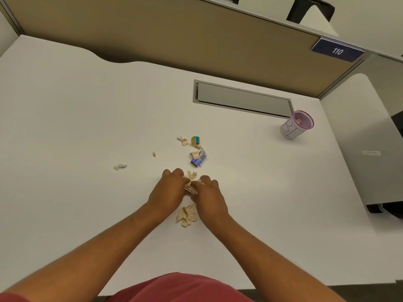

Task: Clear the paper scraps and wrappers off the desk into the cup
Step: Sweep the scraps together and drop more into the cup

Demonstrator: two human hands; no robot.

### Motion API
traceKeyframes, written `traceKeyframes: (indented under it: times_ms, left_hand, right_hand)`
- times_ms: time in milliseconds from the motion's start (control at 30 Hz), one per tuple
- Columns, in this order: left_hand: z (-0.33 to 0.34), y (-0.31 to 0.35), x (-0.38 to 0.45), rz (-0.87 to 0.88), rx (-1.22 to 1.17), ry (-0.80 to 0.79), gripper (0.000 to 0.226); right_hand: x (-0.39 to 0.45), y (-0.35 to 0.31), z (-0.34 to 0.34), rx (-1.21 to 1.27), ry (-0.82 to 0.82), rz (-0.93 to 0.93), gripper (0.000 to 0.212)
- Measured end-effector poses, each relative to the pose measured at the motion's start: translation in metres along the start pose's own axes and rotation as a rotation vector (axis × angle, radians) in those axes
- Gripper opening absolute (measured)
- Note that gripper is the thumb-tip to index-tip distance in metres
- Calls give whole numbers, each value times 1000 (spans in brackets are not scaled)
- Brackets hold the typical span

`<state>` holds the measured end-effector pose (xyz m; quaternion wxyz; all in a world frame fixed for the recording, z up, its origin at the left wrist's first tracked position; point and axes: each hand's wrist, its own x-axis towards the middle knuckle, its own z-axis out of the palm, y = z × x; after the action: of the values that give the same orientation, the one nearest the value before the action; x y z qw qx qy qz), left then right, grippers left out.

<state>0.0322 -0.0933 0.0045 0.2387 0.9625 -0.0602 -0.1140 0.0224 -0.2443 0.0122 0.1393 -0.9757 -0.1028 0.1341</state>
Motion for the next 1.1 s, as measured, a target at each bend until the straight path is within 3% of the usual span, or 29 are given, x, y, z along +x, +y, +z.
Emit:
traceKeyframes:
  times_ms: [200, 367, 467, 667, 867, 1100]
  left_hand:
    - [5, -6, -9, -32, -108, 124, 25]
    - [-6, 5, -9, -299, -544, 164, 23]
    - [-14, 22, -5, -429, -847, 147, 21]
    - [-21, 73, 18, -482, -1329, 54, 28]
    - [-14, 144, 62, -465, -1470, 15, 32]
    - [-6, 228, 135, -404, -1527, 21, 27]
  right_hand:
    - [3, 17, -4, 107, 32, -28, 27]
    - [8, 45, -23, 628, 59, 248, 8]
    - [8, 62, -40, 1041, -28, 395, 11]
    - [8, 105, -83, 1461, -107, 397, 13]
    - [19, 170, -135, 1600, -94, 375, 14]
    - [59, 267, -205, 1565, 15, 385, 18]
